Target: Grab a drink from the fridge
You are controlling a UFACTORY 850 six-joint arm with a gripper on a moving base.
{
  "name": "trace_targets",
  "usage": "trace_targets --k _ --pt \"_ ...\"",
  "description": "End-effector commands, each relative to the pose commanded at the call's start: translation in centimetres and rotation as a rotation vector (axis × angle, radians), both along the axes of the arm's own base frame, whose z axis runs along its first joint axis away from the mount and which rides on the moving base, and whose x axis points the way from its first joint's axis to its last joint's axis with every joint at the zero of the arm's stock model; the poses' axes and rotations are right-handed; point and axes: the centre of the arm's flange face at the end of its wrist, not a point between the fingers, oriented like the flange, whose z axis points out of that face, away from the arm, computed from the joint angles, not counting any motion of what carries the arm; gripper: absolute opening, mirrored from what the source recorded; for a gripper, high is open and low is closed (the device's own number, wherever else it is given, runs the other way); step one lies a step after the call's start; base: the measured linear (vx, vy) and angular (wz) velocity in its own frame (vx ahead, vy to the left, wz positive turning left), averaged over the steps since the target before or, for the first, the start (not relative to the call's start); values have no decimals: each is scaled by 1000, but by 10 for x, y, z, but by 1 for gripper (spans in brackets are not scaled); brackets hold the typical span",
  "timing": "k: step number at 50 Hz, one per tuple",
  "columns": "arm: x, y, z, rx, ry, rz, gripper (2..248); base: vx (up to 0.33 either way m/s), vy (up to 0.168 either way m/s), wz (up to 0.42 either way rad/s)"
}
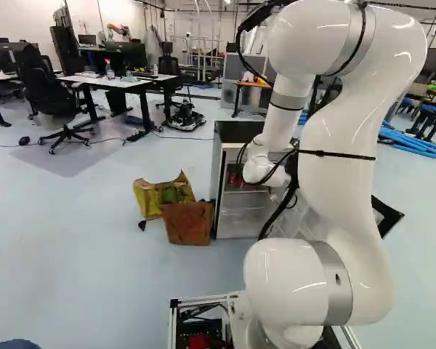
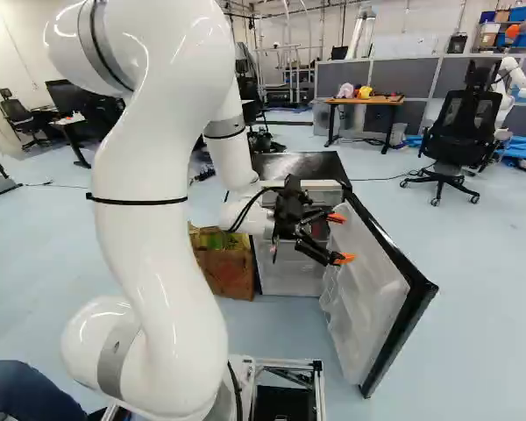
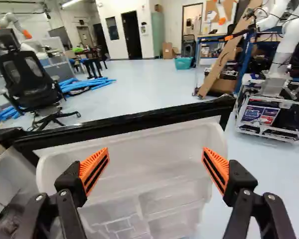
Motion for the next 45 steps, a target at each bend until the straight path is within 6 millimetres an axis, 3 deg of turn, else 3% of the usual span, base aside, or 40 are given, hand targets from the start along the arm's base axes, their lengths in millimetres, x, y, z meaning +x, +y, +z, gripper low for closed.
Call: trace_targets --k 20,45 --pt "-9 13 1 5 35 228 247 0 0 0" --pt "9 23 -1 16 50 491 247 0 0 0"
